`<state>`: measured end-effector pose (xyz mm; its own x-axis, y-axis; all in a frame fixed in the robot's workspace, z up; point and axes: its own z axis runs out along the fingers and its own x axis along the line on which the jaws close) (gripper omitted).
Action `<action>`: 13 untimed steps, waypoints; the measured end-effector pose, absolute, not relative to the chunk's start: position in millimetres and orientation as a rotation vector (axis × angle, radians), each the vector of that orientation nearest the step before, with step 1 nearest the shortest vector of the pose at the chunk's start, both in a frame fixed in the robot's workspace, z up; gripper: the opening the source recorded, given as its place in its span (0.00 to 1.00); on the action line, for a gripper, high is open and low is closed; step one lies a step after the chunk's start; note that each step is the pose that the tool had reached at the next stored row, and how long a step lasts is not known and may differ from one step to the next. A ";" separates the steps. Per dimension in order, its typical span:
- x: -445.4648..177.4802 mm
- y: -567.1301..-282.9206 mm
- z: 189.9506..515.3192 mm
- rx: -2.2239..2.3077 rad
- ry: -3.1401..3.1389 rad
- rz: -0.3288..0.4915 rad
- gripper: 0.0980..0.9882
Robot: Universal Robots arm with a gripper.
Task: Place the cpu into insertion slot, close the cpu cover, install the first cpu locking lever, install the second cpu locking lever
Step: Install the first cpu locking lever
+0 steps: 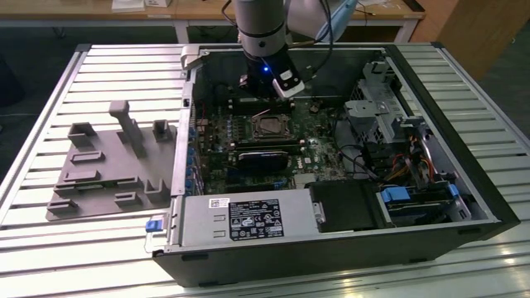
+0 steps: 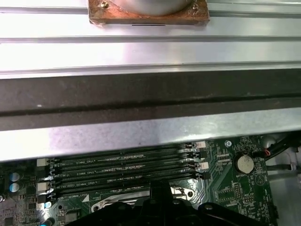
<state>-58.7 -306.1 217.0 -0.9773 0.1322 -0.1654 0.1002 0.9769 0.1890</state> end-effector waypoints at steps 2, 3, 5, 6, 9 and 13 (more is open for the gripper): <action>-58.8 -305.9 216.2 0.174 2.946 0.263 0.00; -58.7 -305.9 216.0 0.174 2.946 0.262 0.00; -58.8 -305.9 216.0 0.174 2.946 0.262 0.00; -58.8 -305.9 216.0 0.174 2.946 0.262 0.00; -58.8 -305.8 215.2 0.174 2.945 0.261 0.00; -58.8 -305.8 212.2 0.171 2.935 0.250 0.00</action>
<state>-58.8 -305.8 212.2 -0.9751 0.1304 -0.1792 0.0982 0.9791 0.1781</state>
